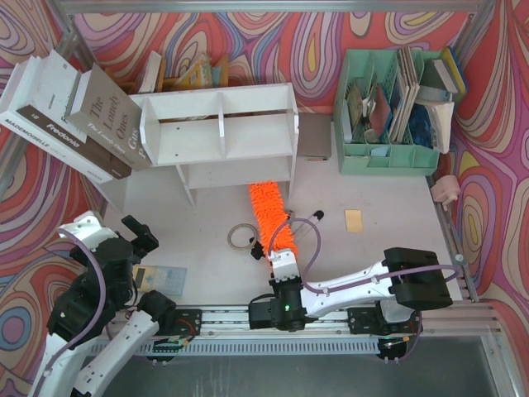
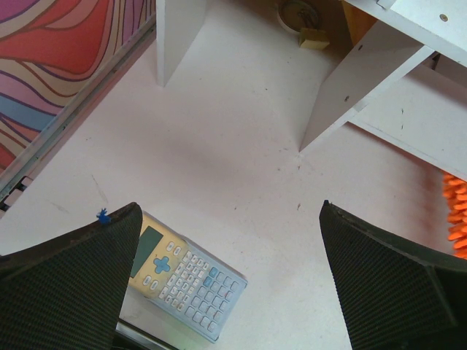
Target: Dust the bookshelf with a duster
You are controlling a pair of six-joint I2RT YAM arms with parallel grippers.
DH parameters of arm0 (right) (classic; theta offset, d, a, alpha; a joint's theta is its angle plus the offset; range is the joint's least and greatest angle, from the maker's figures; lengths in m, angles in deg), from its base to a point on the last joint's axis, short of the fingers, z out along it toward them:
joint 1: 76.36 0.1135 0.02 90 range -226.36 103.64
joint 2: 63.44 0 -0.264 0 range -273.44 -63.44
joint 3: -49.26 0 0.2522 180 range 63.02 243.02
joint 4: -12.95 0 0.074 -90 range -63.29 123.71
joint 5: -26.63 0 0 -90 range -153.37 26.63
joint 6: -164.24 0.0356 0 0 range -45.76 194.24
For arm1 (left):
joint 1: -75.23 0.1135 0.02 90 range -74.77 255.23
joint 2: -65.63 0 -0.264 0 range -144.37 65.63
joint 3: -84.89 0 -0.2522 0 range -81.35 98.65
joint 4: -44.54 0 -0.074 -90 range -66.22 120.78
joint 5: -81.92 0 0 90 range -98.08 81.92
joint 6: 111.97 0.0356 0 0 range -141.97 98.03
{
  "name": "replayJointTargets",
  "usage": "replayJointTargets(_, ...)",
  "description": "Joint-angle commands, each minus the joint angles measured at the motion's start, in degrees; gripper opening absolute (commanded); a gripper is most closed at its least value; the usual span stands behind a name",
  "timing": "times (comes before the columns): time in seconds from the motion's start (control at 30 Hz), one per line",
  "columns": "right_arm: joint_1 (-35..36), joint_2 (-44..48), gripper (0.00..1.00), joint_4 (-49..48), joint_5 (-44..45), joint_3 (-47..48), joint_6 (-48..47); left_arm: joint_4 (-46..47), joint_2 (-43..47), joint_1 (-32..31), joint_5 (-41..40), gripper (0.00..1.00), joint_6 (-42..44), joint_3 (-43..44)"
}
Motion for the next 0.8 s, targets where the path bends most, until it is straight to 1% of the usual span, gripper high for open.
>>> replayJointTargets(0.0, -0.1, 1.4, 0.00, 8.7, 8.6, 0.4, 12.4, -0.7, -0.2, -0.4, -0.9, 0.98, -0.1, 0.2)
replayJointTargets(0.07, -0.1, 0.8, 0.00, 9.3, 8.6, 1.0, 12.5, -0.7, -0.2, -0.3, -0.8, 0.98, -0.1, 0.2)
replayJointTargets(0.13, -0.1, 0.0, 0.00, 7.8, 8.6, 1.7, 9.3, -0.6, -0.1, -0.4, -1.0, 0.98, -0.1, 0.2)
replayJointTargets(0.2, -0.1, -0.6, 0.00, 1.7, 8.2, 1.9, 1.2, -0.8, -0.1, -0.4, -0.9, 0.98, -0.1, 0.2)
replayJointTargets(0.3, 0.0, -0.5, 0.00, -13.4, 5.2, 0.6, -14.8, -0.8, -0.1, -0.3, -1.0, 0.98, -0.2, 0.2)
replayJointTargets(0.37, 0.4, 0.1, 0.00, -18.2, 3.8, -0.5, -20.3, -0.8, -0.1, -0.3, -1.1, 0.98, -0.2, 0.2)
replayJointTargets(0.47, 0.4, 1.8, 0.00, -24.7, 1.5, -2.9, -26.3, -0.7, -0.2, -0.4, -1.0, 0.98, -0.2, 0.2)
replayJointTargets(0.57, 0.4, 2.8, 0.00, -27.4, 0.5, -4.3, -28.1, -0.7, -0.3, -0.4, -0.9, 0.98, -0.1, 0.2)
replayJointTargets(0.63, 0.4, 2.7, 0.00, -27.4, 0.4, -4.4, -28.0, -0.6, -0.3, -0.3, -0.9, 0.98, -0.1, 0.2)
replayJointTargets(0.7, 0.4, 2.2, 0.00, -26.4, 0.7, -3.8, -27.4, -0.6, -0.3, -0.4, -0.9, 0.98, 0.0, 0.2)
replayJointTargets(0.77, 0.4, 1.4, 0.00, -23.4, 2.1, -2.5, -24.5, -0.5, -0.3, -0.3, -0.9, 0.98, 0.0, 0.2)
